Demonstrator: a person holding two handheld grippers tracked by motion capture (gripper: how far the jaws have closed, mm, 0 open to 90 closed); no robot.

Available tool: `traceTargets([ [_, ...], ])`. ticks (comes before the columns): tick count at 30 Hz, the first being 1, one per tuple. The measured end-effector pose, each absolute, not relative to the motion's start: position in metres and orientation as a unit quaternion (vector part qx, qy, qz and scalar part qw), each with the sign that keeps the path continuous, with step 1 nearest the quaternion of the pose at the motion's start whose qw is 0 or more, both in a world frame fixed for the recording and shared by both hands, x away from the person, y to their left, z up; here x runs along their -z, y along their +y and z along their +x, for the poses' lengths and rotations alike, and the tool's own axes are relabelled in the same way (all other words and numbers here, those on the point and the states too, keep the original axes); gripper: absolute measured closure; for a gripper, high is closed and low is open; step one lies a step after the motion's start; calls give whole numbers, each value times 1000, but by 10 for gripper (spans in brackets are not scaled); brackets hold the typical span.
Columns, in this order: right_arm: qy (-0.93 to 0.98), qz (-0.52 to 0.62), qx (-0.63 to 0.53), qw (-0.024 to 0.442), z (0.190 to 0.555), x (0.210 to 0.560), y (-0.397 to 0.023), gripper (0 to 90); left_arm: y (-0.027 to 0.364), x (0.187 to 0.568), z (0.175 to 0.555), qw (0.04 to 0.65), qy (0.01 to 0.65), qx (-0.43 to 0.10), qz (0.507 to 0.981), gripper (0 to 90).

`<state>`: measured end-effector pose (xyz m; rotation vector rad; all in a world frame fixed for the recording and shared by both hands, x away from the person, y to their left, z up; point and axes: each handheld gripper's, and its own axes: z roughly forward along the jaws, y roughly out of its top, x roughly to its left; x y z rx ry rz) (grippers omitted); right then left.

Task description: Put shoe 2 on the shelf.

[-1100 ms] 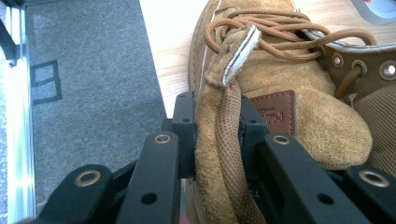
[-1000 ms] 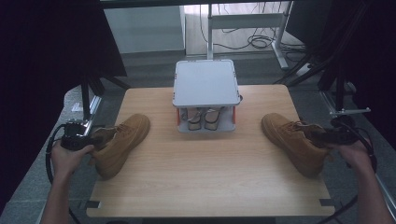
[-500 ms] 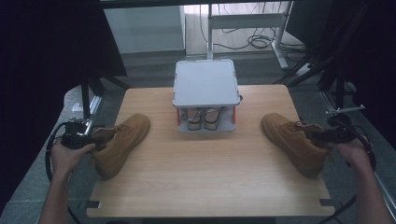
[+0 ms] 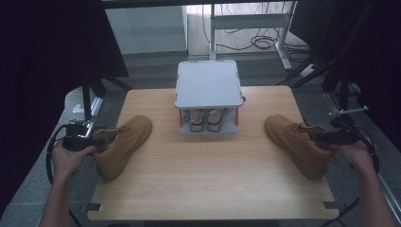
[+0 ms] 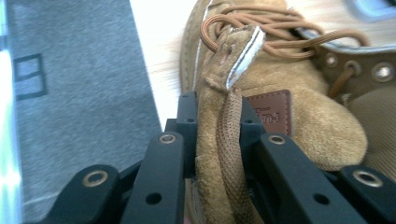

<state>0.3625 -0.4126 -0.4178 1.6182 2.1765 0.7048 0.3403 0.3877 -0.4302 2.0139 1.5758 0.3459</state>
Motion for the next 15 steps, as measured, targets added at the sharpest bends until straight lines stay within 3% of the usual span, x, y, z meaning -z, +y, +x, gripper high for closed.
traceTargets([
  [15,750,548,-299,221,339,405,-398,810,374,406,333,370,569,-132,723,791],
])
